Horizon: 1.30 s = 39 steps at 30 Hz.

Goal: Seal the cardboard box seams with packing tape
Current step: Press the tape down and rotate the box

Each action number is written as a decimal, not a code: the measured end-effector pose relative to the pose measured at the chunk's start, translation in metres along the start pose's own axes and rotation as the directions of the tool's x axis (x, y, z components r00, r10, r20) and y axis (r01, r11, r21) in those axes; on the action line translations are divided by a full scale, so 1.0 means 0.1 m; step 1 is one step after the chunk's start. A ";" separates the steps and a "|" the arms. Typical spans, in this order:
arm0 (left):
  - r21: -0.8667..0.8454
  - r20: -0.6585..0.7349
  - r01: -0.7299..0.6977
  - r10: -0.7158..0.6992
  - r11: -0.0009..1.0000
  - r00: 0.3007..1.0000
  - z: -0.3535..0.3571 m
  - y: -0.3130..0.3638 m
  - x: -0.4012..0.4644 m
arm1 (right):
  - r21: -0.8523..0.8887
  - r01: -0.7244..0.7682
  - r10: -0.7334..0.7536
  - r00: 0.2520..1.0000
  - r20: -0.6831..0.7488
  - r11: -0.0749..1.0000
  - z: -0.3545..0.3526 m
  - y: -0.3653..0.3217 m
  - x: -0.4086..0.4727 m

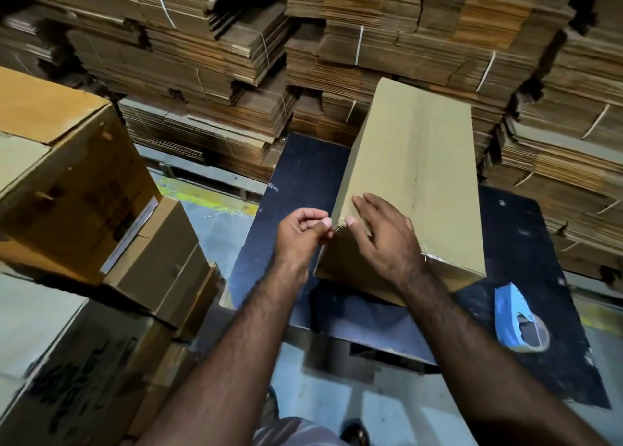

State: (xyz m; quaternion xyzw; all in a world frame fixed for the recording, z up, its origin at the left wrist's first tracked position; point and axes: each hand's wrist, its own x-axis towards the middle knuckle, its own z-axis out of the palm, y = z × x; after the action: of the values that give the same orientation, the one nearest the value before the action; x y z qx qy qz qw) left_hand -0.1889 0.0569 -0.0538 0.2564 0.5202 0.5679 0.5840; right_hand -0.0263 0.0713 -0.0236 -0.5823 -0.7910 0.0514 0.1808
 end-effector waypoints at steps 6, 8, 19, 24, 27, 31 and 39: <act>0.190 -0.106 -0.311 0.335 0.931 0.936 0.17 -0.23 0.00 | -0.237 0.061 -0.068 0.997 -0.021 0.970 0.12 0.01 -0.06; 0.214 -0.131 -0.364 0.396 0.906 0.909 0.22 -0.30 -0.03 | -0.291 0.073 -0.085 0.996 -0.031 0.954 0.14 -0.01 -0.06; 0.304 -0.104 -0.348 0.394 0.887 0.913 0.25 -0.24 -0.48 | -0.343 0.071 -0.085 0.996 -0.024 0.936 0.14 -0.02 -0.05; 0.230 -0.048 -0.206 0.222 0.951 0.974 0.33 -0.16 -0.48 | -0.316 0.072 -0.059 0.997 0.052 0.946 0.10 -0.02 -0.02; 0.244 0.098 -0.142 0.121 0.959 0.988 0.38 -0.04 -0.36 | -0.245 0.152 -0.128 0.985 0.113 0.958 0.00 0.04 -0.03; 0.419 0.426 -0.483 0.303 0.769 0.852 0.22 -0.02 -0.09 | -0.178 0.116 -0.120 0.993 -0.009 0.977 -0.15 0.12 -0.20; 0.506 0.805 -0.863 0.355 0.010 0.476 -0.11 -0.15 0.44 | -0.404 -0.025 0.009 0.999 -0.042 0.914 0.13 0.26 -0.33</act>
State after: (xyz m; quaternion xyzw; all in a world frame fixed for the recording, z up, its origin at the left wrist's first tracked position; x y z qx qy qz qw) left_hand -0.2006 0.0910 -0.0849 0.8562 0.3993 0.3056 0.1187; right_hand 0.0015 0.0504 -0.0510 -0.6149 -0.7757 -0.1229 0.0714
